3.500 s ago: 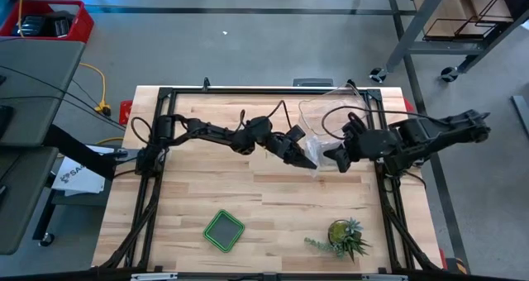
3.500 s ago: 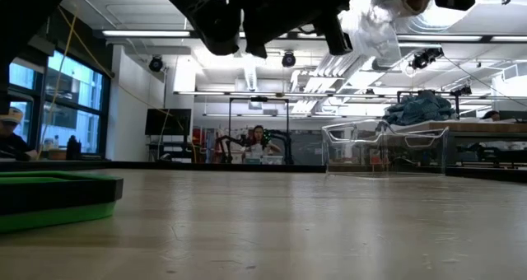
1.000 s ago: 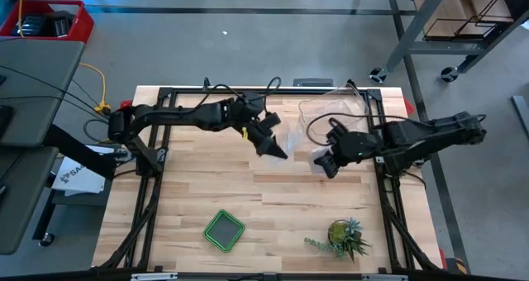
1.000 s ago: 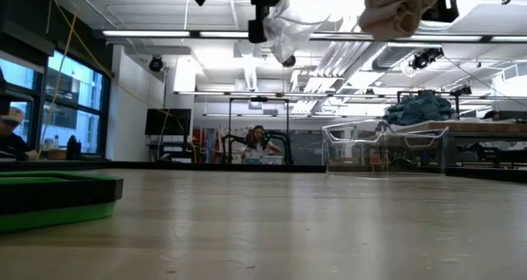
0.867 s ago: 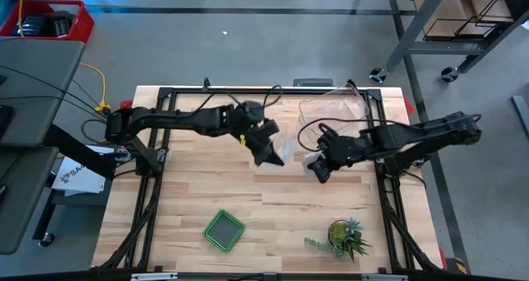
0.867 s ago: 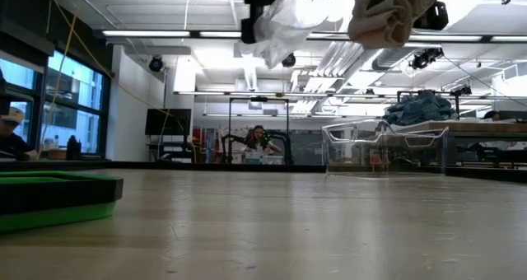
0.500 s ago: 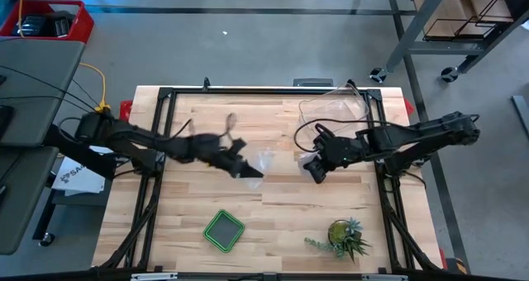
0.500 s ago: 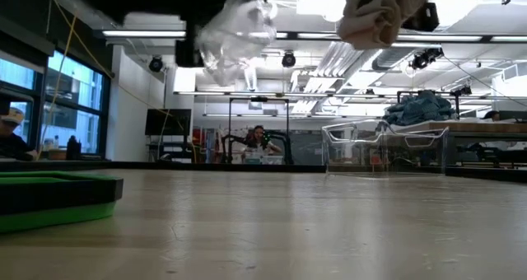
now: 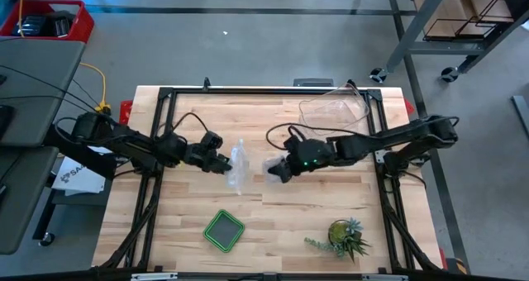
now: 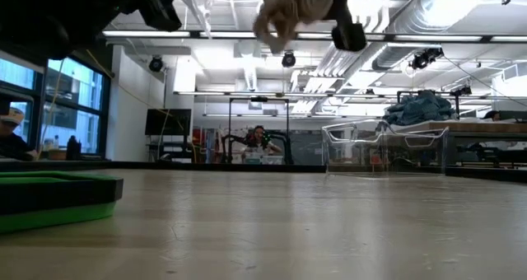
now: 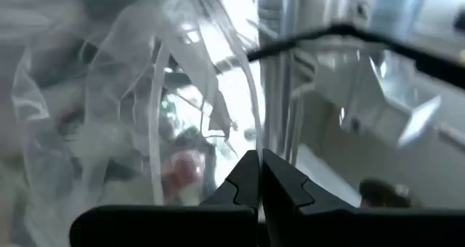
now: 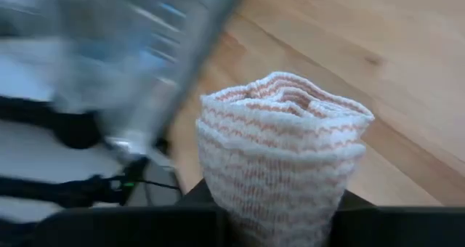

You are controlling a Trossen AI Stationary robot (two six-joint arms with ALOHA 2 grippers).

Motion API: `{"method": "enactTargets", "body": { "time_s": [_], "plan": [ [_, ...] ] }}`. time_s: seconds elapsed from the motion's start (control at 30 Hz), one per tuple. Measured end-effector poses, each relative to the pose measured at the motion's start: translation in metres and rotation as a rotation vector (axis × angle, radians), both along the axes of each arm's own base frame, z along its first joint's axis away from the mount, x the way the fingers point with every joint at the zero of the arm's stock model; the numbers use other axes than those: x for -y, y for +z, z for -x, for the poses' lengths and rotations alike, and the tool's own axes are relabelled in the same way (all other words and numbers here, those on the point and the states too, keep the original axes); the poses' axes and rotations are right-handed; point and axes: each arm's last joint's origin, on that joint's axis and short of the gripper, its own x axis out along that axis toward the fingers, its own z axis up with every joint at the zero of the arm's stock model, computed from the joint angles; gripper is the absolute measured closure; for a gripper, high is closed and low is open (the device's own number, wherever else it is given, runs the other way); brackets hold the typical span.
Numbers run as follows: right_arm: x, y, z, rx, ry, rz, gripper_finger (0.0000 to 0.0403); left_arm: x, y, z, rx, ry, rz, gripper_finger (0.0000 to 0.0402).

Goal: Roll bandage
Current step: Put the rolled white bandage into the transparent zip bag

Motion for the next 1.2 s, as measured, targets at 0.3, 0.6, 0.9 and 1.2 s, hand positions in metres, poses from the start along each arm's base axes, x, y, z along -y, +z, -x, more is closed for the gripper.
{"method": "enactTargets", "body": {
  "time_s": [0.3,0.6,0.9,1.2],
  "plan": [
    [-0.007,-0.090,-0.024,-0.388,-0.030,-0.156,0.0354,-0.010,0.000,0.000,0.025,0.008,-0.089,0.0401],
    [-0.008,-0.116,-0.026,-0.500,-0.053,-0.155,0.0339,-0.010,0.003,0.001,0.058,0.014,-0.086,0.0401],
    [-0.007,-0.121,-0.019,-0.584,0.022,-0.091,0.0152,-0.011,-0.003,-0.002,0.004,0.065,-0.104,0.0401],
    [0.005,-0.096,0.000,-0.637,0.050,-0.037,0.0132,-0.015,-0.002,-0.003,0.002,0.122,-0.091,0.0401]
  ]
}}
